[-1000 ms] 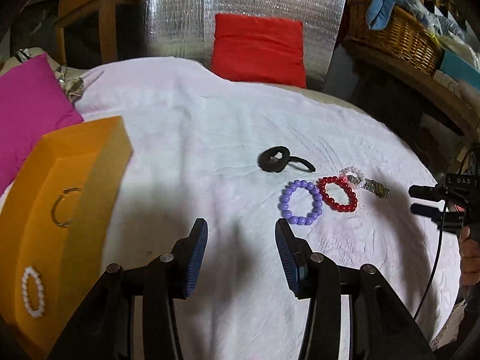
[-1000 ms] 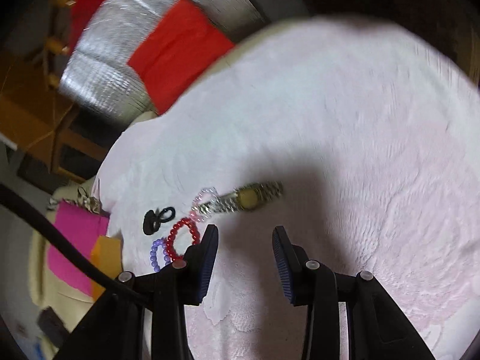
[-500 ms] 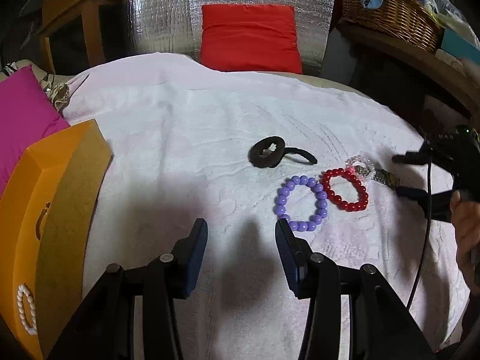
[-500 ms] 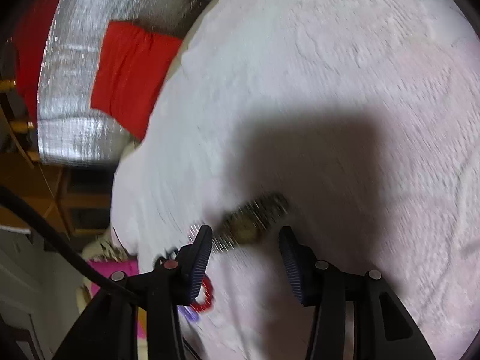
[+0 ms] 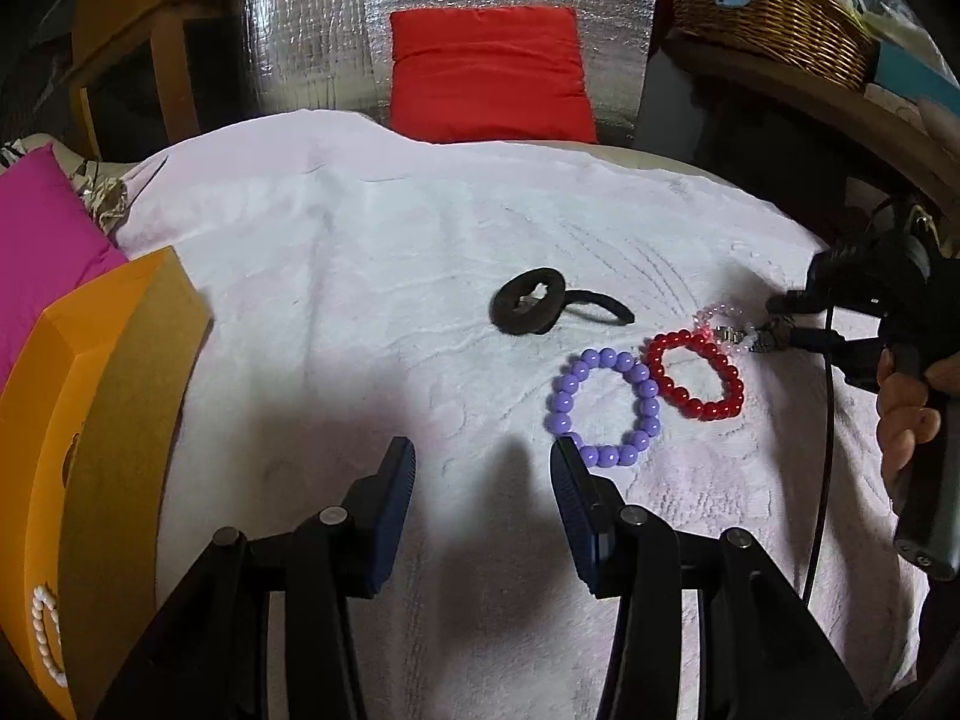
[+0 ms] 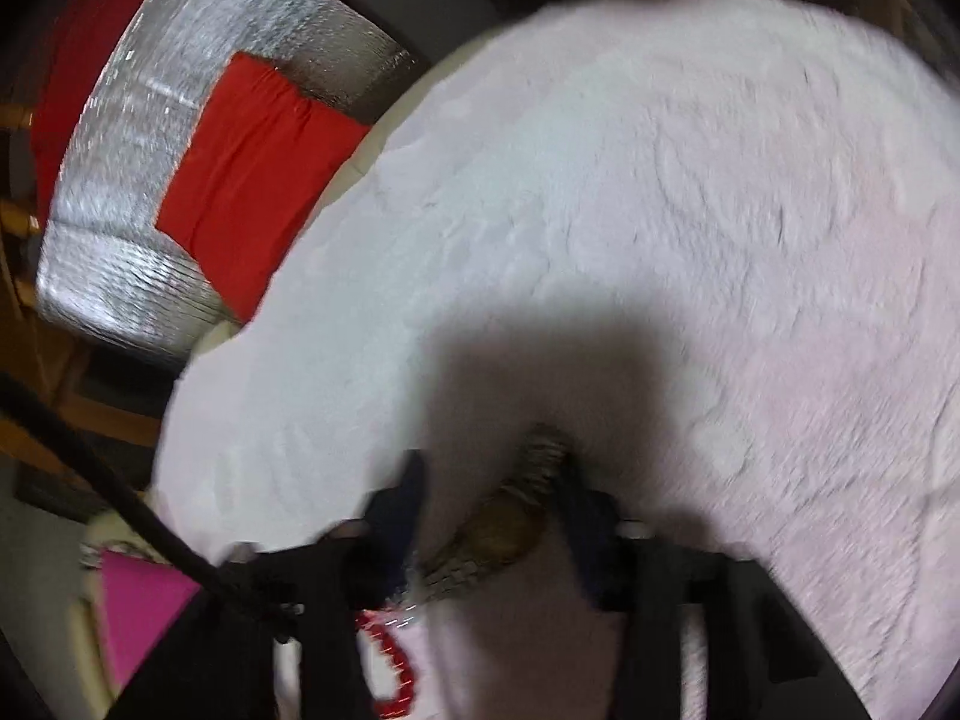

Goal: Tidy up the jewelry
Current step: 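Grasp the gold wristwatch with the right tool while the left tool grasps the purple bead bracelet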

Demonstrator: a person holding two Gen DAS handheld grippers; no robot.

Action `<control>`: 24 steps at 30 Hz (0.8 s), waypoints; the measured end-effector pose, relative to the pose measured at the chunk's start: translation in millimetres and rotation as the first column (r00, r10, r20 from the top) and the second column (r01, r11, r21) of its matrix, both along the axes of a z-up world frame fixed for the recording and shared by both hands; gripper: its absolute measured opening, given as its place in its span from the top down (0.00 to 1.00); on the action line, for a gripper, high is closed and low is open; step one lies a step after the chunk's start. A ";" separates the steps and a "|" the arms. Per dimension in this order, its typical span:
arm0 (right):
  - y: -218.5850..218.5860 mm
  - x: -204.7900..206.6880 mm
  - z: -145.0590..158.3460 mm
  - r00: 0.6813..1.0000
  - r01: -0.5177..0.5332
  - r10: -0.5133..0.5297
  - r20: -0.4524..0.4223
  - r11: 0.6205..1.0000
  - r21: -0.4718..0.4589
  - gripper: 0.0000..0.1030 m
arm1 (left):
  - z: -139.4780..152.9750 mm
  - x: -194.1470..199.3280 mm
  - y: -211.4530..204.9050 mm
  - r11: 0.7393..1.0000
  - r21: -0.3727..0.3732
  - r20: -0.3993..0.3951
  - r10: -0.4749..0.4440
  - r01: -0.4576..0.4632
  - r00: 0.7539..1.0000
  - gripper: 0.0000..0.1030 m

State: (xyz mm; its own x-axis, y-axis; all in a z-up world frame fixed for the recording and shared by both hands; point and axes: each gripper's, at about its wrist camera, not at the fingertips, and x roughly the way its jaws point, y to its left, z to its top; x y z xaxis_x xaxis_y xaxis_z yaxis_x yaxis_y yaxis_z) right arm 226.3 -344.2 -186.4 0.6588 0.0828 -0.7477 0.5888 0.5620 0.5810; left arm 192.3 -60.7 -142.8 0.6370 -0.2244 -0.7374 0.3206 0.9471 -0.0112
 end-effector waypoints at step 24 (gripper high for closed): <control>-61.9 -35.5 -3.9 0.999 -0.021 0.014 0.045 0.990 0.138 0.59 | -17.1 6.1 -32.6 0.985 -0.129 -0.065 -0.123 0.114 0.990 0.37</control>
State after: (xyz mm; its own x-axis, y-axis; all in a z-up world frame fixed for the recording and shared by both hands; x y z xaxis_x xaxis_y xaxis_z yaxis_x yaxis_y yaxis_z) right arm 190.8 -406.0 -190.3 0.6879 0.1952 -0.6991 0.5521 0.4845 0.6786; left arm 198.4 -93.3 -159.9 0.5464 -0.3879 -0.7423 0.4246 0.8922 -0.1537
